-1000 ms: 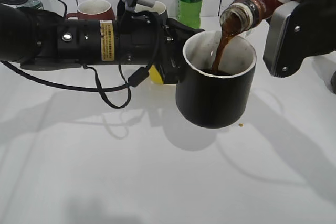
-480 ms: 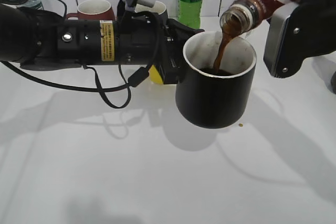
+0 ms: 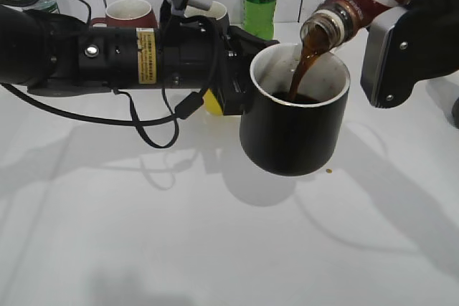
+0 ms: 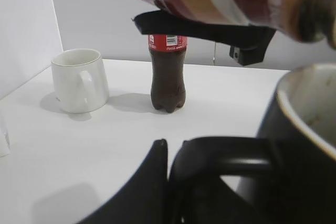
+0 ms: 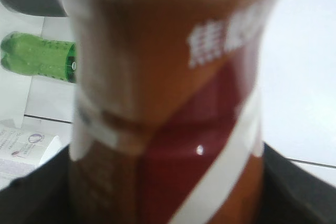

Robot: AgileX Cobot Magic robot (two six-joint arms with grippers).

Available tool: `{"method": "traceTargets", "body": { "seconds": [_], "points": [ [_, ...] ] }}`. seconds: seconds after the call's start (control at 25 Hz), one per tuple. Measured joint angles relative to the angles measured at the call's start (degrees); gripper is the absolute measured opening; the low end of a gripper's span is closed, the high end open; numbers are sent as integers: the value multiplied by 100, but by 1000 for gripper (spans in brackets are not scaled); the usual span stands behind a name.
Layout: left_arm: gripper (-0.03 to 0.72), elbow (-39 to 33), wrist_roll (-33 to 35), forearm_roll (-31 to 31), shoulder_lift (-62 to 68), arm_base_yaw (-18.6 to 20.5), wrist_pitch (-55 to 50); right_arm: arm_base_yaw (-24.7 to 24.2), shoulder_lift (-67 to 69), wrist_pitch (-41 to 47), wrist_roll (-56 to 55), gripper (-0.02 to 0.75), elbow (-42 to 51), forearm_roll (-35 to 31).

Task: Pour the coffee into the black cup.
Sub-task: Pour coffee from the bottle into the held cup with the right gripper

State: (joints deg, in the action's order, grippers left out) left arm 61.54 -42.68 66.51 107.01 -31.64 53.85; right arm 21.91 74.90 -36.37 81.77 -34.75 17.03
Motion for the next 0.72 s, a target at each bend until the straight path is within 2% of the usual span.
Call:
{"method": "traceTargets", "body": {
  "seconds": [0.72],
  "points": [
    [42,0,0,22,0,0,-5,0,0,-5,402,526,-11,-14]
  ]
}}
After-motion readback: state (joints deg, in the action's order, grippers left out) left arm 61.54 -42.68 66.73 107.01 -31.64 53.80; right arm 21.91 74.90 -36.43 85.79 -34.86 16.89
